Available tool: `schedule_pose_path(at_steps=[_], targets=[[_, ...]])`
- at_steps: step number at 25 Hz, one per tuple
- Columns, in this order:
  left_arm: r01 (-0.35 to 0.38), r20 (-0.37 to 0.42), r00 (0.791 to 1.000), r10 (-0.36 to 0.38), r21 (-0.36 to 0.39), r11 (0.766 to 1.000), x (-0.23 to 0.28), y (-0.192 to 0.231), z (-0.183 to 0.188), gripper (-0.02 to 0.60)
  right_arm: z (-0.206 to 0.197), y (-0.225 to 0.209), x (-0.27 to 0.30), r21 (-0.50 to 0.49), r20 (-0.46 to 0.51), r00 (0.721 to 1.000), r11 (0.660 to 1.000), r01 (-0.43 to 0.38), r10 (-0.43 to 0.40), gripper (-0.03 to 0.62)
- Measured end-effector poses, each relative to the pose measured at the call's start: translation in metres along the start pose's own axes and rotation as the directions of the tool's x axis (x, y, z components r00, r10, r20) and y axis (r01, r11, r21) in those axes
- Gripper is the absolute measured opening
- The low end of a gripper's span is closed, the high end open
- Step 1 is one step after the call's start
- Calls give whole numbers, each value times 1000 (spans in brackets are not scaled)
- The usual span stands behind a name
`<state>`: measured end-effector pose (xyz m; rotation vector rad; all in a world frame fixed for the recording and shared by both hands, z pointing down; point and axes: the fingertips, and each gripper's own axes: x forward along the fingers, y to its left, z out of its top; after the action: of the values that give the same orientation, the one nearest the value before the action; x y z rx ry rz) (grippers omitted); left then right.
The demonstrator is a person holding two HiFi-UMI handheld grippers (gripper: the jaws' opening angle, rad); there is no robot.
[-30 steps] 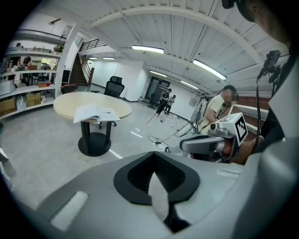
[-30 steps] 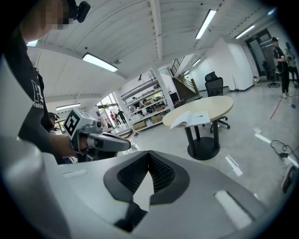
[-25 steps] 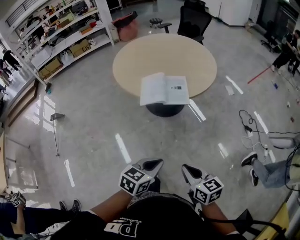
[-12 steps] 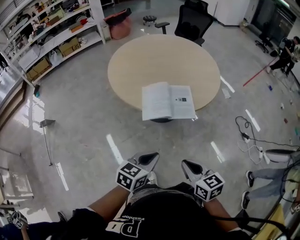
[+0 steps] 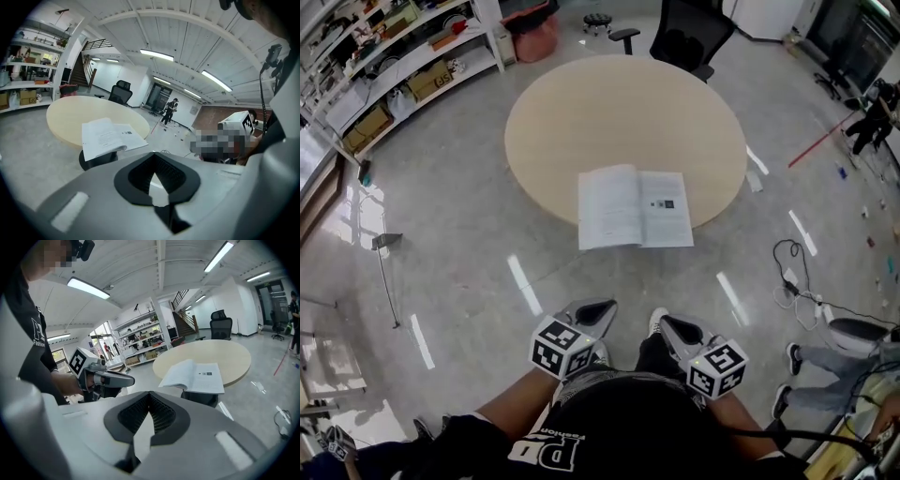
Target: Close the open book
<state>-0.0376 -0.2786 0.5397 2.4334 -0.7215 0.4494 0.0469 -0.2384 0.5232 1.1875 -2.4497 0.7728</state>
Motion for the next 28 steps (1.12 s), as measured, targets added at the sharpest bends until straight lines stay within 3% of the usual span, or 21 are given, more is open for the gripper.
schedule_pose_path(at_steps=[11, 18, 21, 24, 28], targets=[[-181, 55, 981, 188, -120, 976, 58, 38, 48, 8, 58, -96, 25, -64, -1, 989, 987, -149, 149, 8], [-267, 106, 954, 281, -125, 956, 107, 40, 84, 8, 73, -165, 24, -106, -23, 979, 973, -205, 204, 8], [-318, 130, 931, 340, -164, 934, 110, 54, 92, 8, 75, -184, 26, -123, -43, 976, 968, -217, 213, 8], [-370, 106, 912, 397, -206, 906, 96, 80, 81, 8, 75, -190, 29, -98, -43, 977, 972, -213, 210, 8], [-368, 87, 906, 414, -321, 873, 79, 132, 57, 8, 77, -190, 40, -70, -30, 984, 982, -178, 177, 8]])
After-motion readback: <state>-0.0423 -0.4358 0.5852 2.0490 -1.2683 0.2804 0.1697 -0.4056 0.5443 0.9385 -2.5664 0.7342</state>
